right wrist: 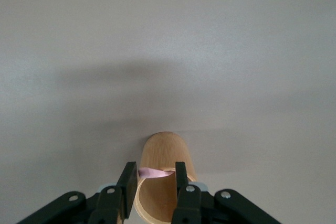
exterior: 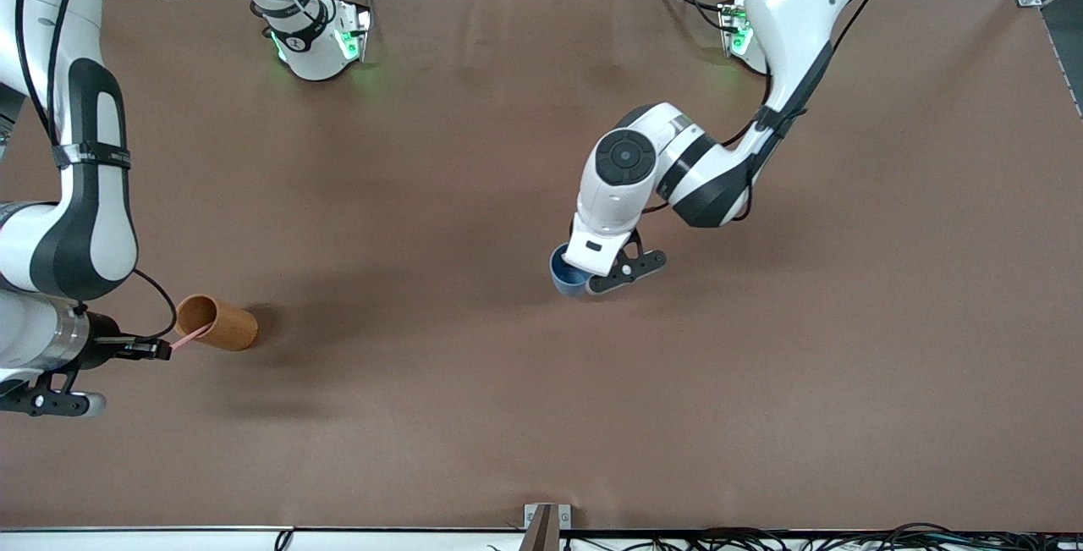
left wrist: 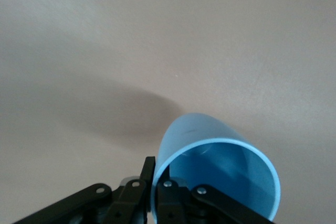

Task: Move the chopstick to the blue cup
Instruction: 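Slide the blue cup toward the table middle while the right gripper grips the stick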

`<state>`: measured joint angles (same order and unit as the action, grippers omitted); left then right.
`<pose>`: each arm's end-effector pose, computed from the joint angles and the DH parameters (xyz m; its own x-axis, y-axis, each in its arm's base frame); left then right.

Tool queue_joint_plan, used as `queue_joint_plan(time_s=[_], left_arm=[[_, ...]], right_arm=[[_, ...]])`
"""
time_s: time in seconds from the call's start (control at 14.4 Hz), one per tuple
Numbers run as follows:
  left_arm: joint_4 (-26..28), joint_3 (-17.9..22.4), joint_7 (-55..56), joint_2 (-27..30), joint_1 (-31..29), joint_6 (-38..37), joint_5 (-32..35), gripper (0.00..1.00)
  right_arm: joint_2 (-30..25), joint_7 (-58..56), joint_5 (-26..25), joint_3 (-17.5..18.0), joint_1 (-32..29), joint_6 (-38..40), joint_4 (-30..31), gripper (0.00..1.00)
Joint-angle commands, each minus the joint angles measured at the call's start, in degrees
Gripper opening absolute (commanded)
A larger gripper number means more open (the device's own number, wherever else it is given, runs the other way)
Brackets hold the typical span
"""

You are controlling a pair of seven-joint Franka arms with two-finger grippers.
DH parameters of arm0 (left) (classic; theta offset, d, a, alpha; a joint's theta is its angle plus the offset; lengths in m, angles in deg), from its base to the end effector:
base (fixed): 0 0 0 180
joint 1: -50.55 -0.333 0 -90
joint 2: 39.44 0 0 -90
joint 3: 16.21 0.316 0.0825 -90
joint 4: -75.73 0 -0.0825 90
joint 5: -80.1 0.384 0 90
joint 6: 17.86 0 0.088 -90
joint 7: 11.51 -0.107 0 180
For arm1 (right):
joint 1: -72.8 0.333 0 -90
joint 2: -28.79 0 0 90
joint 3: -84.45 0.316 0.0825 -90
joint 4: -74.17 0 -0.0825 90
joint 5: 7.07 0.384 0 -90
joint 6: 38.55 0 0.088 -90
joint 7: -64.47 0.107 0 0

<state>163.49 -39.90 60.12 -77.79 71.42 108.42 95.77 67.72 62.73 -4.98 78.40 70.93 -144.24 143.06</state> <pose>0.5453 -0.4562 0.2932 0.9192 0.3939 -0.0004 0.3930 -0.9169 0.0697 0.7332 -0.0786 0.3796 0.9947 -0.0965 -0.0348 -0.0954 -0.9950 0.0305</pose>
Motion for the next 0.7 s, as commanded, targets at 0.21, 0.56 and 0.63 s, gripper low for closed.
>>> queue_joint_plan(time_s=[0.21, 0.56, 0.63], left_arm=[[-4.53, -0.75, 3.42, -5.16, 1.45, 0.81, 3.32, 0.02], [-4.53, -0.84, 3.86, -5.34, 1.37, 1.34, 3.24, 0.31], [-4.53, -0.84, 4.3, -5.34, 1.28, 1.34, 3.32, 0.44]], right_arm=[[-0.79, 0.42, 1.24, 0.16, -0.32, -0.74, 1.69, 0.3], [-0.61, 0.42, 1.33, 0.16, -0.41, -0.92, 2.13, 0.25], [-0.61, 0.42, 1.33, 0.16, -0.41, -0.92, 2.13, 0.23]])
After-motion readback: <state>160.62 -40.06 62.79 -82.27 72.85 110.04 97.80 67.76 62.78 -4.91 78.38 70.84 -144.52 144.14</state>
